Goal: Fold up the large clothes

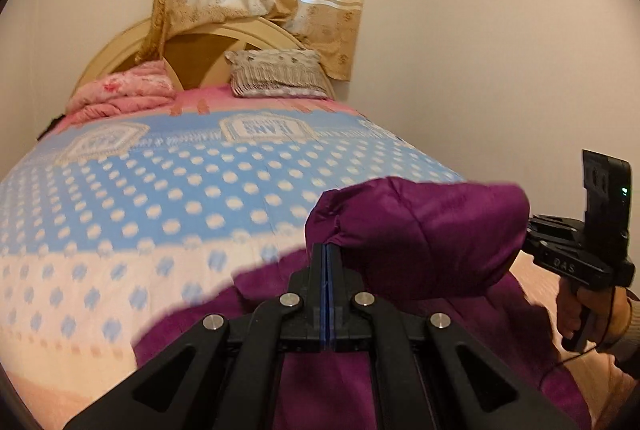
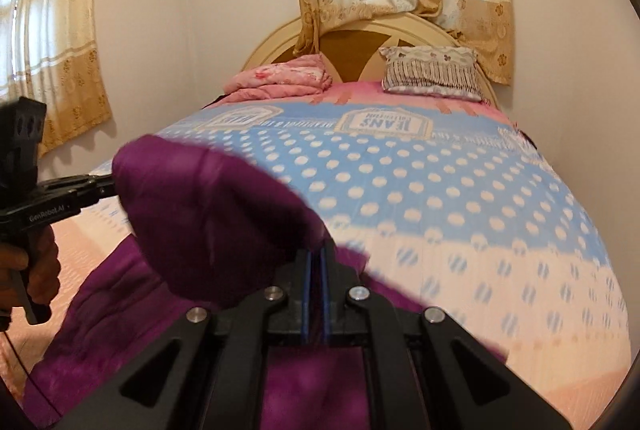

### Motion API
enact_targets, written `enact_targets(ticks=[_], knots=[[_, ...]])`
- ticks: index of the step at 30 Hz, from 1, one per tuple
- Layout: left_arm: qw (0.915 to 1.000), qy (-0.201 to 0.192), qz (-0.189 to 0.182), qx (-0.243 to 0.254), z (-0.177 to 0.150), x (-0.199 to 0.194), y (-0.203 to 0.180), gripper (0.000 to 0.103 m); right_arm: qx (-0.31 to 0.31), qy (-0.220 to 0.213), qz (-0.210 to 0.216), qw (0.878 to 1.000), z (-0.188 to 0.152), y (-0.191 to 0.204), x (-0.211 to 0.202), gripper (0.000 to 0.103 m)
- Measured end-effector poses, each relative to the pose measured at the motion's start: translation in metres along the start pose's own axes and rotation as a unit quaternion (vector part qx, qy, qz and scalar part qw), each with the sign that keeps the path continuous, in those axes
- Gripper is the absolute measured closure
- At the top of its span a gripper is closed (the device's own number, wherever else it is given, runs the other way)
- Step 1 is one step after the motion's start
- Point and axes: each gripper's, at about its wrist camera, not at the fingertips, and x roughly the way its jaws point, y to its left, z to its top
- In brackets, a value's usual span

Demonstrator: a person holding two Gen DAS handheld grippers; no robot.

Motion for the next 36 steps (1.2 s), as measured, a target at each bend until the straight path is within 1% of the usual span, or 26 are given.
enact_targets(ticks=[3,5,8,12,14,15,16,17,18,19,20,21,22,23,24,25,26,27,29,30,31,32,33,34,35,36], knots=[[0.9999,0.012,-0.006,0.000,-0.030,-0.013,-0.008,0.103,-0.002,0.019,0.007,1.000,-0.022,0.008,-0.012,0.097],[0.9997,0.024,-0.001,0.002,-0.050,-0.018,-0.011,0.103,0.001,0.032,0.009,0.999,-0.036,0.011,-0.017,0.097],[0.9989,0.041,-0.007,-0.024,-0.077,-0.025,-0.009,0.103,0.009,0.043,0.012,0.999,-0.055,0.013,-0.027,0.097],[0.9984,0.050,-0.006,-0.026,-0.096,-0.032,-0.011,0.103,0.018,0.067,0.027,0.997,-0.075,0.015,-0.034,0.097],[0.9984,0.044,0.008,-0.034,-0.096,-0.039,-0.010,0.103,0.039,0.068,0.046,0.996,-0.075,0.011,-0.037,0.094],[0.9983,0.042,0.012,-0.038,-0.096,-0.042,-0.009,0.103,0.052,0.071,0.053,0.995,-0.075,0.009,-0.038,0.084],[0.9983,0.040,0.013,-0.041,-0.094,-0.044,-0.007,0.103,0.059,0.073,0.051,0.994,-0.073,0.007,-0.038,0.069],[0.9980,0.037,0.026,-0.044,-0.091,-0.045,-0.005,0.103,0.068,0.068,0.051,0.994,-0.070,0.007,-0.039,0.028],[0.9975,0.038,0.039,-0.046,-0.088,-0.044,-0.003,0.103,0.078,0.052,0.048,0.994,-0.066,0.006,-0.042,0.006],[0.9965,0.042,0.057,-0.045,-0.083,-0.042,-0.002,0.102,0.081,0.042,0.042,0.995,-0.063,0.007,-0.043,0.006],[0.9949,0.044,0.080,-0.045,-0.081,-0.040,-0.001,0.101,0.084,0.043,0.041,0.995,-0.061,0.009,-0.042,0.006],[0.9931,0.042,0.099,-0.045,-0.077,-0.037,-0.001,0.092,0.093,0.047,0.044,0.994,-0.057,0.009,-0.038,0.006],[0.9922,0.039,0.107,-0.051,-0.073,-0.035,0.001,0.079,0.105,0.049,0.048,0.992,-0.053,0.008,-0.033,0.006],[0.9912,0.035,0.113,-0.059,-0.071,-0.034,0.002,0.041,0.117,0.055,0.049,0.990,-0.050,0.007,-0.027,0.006],[0.9895,0.023,0.124,-0.071,-0.068,-0.034,0.002,0.014,0.128,0.064,0.047,0.989,-0.049,0.006,-0.020,0.006],[0.9886,0.004,0.126,-0.082,-0.065,-0.035,0.001,0.011,0.144,0.072,0.051,0.986,-0.047,0.005,-0.012,0.007],[0.9887,-0.003,0.123,-0.087,-0.062,-0.033,0.000,0.011,0.161,0.078,0.061,0.982,-0.047,0.003,-0.005,0.010],[0.9889,0.001,0.120,-0.088,-0.058,-0.028,-0.003,0.011,0.174,0.083,0.067,0.979,-0.048,0.002,-0.002,0.013],[0.9874,0.023,0.126,-0.093,-0.052,-0.013,-0.006,0.011,0.197,0.100,0.074,0.972,-0.051,-0.001,0.011,0.017],[0.9859,0.043,0.130,-0.096,-0.051,-0.001,-0.007,0.011,0.205,0.104,0.080,0.970,-0.053,-0.001,0.014,0.021],[0.9845,0.066,0.128,-0.100,-0.051,0.011,-0.007,0.011,0.216,0.109,0.087,0.966,-0.055,-0.002,0.019,0.024],[0.9842,0.081,0.121,-0.101,-0.052,0.019,-0.009,0.011,0.223,0.114,0.090,0.964,-0.057,-0.003,0.023,0.029],[0.9846,0.088,0.110,-0.103,-0.054,0.027,-0.010,0.022,0.228,0.118,0.092,0.962,-0.059,-0.004,0.024,0.043],[0.9860,0.088,0.095,-0.105,-0.056,0.032,-0.012,0.039,0.233,0.124,0.100,0.959,-0.062,-0.005,0.027,0.056],[0.9873,0.098,0.069,-0.105,-0.058,0.037,-0.014,0.086,0.232,0.129,0.102,0.959,-0.064,-0.003,0.028,0.084],[0.9863,0.117,0.045,-0.108,-0.061,0.043,-0.017,0.102,0.227,0.128,0.095,0.961,-0.064,-0.001,0.025,0.088]])
